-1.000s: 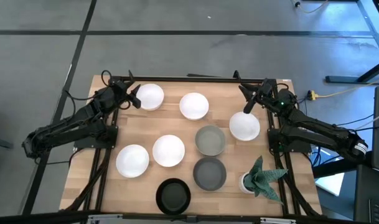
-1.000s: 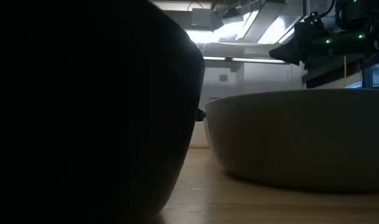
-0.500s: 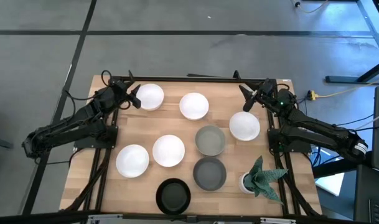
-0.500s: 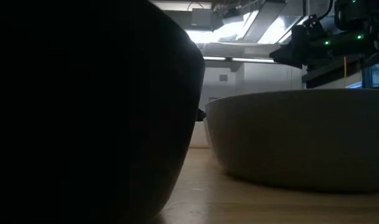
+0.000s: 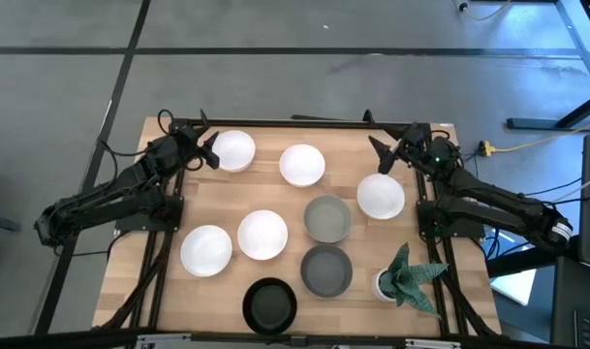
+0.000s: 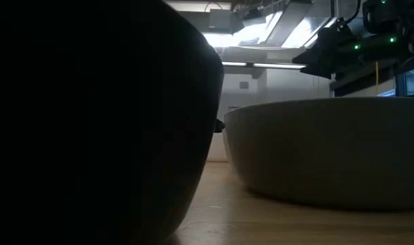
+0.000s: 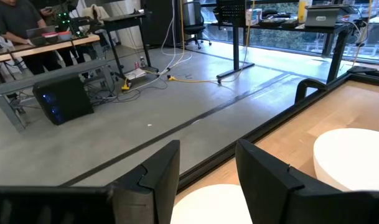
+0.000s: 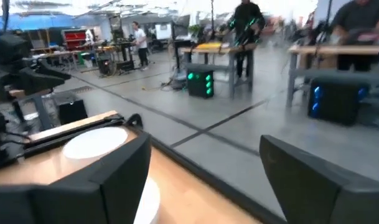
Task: Nest bowls inside each other
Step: Stack the white bowl on the light gray bowl
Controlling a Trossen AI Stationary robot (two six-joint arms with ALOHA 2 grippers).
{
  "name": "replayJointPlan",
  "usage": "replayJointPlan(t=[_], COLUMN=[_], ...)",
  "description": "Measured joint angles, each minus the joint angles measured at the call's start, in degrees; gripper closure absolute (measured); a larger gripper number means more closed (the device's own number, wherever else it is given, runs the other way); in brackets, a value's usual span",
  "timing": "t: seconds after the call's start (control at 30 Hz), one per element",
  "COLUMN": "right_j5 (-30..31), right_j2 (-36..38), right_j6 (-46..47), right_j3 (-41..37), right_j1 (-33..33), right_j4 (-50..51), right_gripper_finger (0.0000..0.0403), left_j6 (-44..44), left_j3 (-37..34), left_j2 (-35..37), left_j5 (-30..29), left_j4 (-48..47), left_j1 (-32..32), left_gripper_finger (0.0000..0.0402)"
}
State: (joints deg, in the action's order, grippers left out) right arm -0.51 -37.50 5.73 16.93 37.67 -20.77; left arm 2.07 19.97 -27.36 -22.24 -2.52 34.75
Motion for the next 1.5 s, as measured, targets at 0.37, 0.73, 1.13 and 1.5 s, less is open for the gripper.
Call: replayJointPlan(t=[0.37,0.73,1.13,1.5], right_j5=[-2.61,-2.58,-1.51,-1.32], right_j2=[-7.48,-18.08,-24.59,-25.16], right_j6=[3.76,13.72,16.56,16.44], right_j3=[26.59,30.5,21.37,21.03], right_j1=[-0.48,-0.48,-0.48,-0.48], right_j4=[57.26,78.08,74.15,73.72], right_gripper_finger=[0.0101,0.0101,0.0115,0.0142], left_j6=[0.0,-0.02,-0.02,-0.02], left_j3=[0.01,0.01,0.0,0.0], left_j2=[-0.01,-0.01,-0.02,-0.02], left_j5=[0.0,0.0,0.0,0.0], left_j4=[0.0,0.0,0.0,0.0], left_j1=[0.0,0.0,0.0,0.0], left_gripper_finger=[0.025,0.025,0.025,0.025])
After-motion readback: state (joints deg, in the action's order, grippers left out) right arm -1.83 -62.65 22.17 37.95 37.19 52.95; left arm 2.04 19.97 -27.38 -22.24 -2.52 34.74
